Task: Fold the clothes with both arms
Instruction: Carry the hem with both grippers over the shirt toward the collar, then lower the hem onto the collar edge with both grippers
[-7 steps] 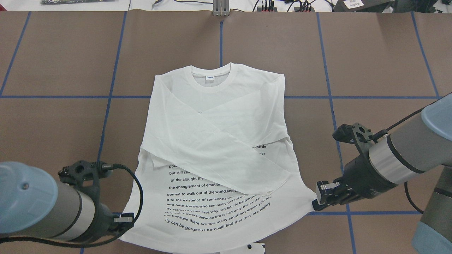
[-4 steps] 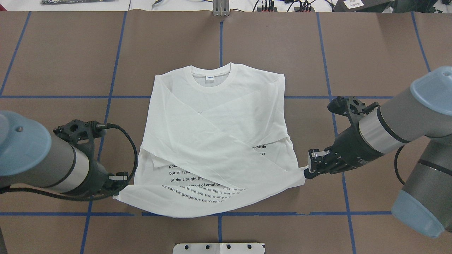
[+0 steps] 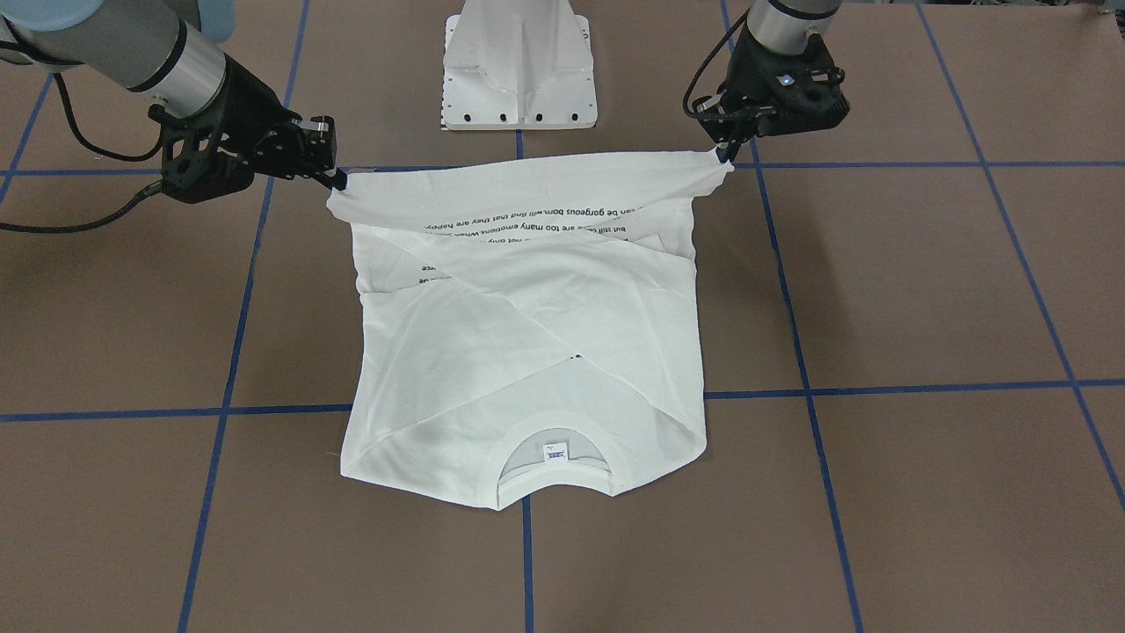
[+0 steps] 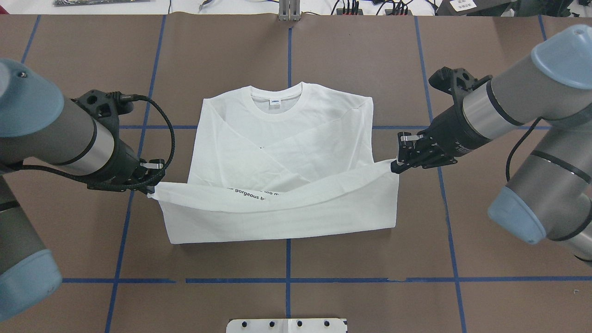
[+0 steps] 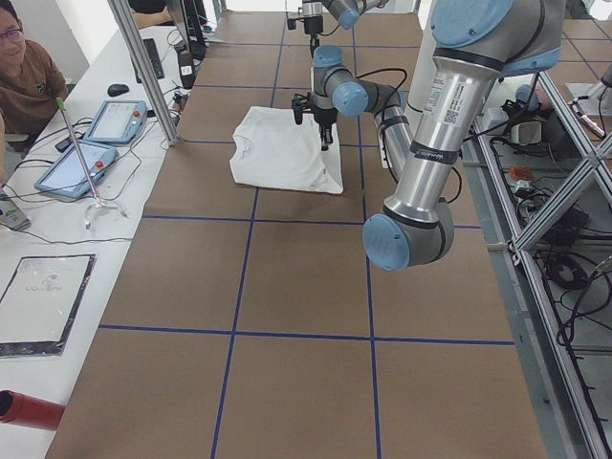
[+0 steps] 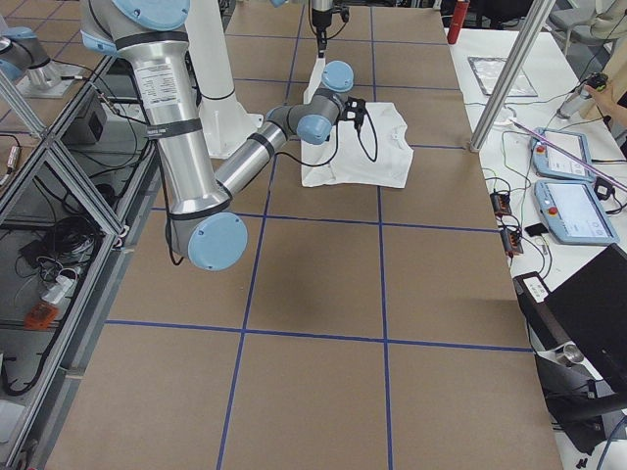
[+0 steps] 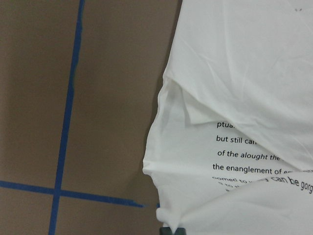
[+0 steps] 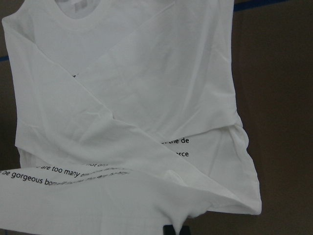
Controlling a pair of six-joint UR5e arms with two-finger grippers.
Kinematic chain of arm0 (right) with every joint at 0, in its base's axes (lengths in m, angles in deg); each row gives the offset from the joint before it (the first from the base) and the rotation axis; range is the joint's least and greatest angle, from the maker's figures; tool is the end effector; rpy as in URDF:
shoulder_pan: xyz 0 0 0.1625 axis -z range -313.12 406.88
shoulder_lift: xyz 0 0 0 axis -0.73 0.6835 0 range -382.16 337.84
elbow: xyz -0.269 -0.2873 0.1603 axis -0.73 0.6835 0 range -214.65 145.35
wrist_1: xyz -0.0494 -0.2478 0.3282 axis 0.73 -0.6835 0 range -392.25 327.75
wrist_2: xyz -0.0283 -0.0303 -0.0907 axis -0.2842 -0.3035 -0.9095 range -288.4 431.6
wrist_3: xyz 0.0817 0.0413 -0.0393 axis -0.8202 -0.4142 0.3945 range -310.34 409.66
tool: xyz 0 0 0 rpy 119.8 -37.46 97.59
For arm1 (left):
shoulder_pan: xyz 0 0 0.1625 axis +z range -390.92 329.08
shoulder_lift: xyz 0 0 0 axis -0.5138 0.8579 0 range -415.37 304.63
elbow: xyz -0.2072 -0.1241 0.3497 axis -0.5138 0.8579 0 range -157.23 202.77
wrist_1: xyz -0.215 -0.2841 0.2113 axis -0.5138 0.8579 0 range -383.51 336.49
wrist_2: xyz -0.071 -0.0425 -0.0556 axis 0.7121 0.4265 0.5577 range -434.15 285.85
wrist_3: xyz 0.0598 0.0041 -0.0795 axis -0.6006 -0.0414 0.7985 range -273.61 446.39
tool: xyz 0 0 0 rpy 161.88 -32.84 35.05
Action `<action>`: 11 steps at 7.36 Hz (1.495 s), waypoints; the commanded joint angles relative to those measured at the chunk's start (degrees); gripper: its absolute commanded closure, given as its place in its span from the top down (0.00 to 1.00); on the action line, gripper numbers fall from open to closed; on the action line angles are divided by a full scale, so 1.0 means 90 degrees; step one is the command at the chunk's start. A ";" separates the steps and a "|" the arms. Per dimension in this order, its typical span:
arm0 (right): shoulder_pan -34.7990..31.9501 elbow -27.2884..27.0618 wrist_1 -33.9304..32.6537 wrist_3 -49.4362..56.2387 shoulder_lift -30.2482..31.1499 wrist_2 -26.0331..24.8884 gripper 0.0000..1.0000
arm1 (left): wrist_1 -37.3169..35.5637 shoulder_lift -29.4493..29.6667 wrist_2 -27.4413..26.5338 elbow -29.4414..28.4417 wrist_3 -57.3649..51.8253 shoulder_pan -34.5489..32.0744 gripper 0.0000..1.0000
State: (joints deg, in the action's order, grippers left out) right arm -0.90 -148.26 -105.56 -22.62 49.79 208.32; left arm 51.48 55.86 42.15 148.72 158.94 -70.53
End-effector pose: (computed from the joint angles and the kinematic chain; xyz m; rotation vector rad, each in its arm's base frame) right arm -0.3145 -0.4372 0.2569 -0.1043 -1.1983 0.0451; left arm 0.3286 -0.3877 0.2283 -0.0397 0.8444 -0.1947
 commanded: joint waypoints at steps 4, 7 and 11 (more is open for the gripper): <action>-0.0774 0.2139 0.0001 0.0696 -0.1527 -0.0035 0.00 | 0.1819 0.0989 0.0310 -0.2747 -0.0073 -0.1183 0.00; -0.0814 0.3158 0.0001 0.0883 -0.2183 -0.0308 0.00 | 0.2682 0.1487 0.0310 -0.3892 -0.0073 -0.1224 0.00; -0.0814 0.4155 0.0011 0.1106 -0.2575 -0.0425 0.00 | 0.3852 0.1771 0.0301 -0.5220 -0.0073 -0.1370 0.00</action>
State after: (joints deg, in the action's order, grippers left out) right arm -8.22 -112.91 -105.48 -13.56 27.02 204.92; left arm 82.71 70.65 44.92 106.11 158.29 -82.70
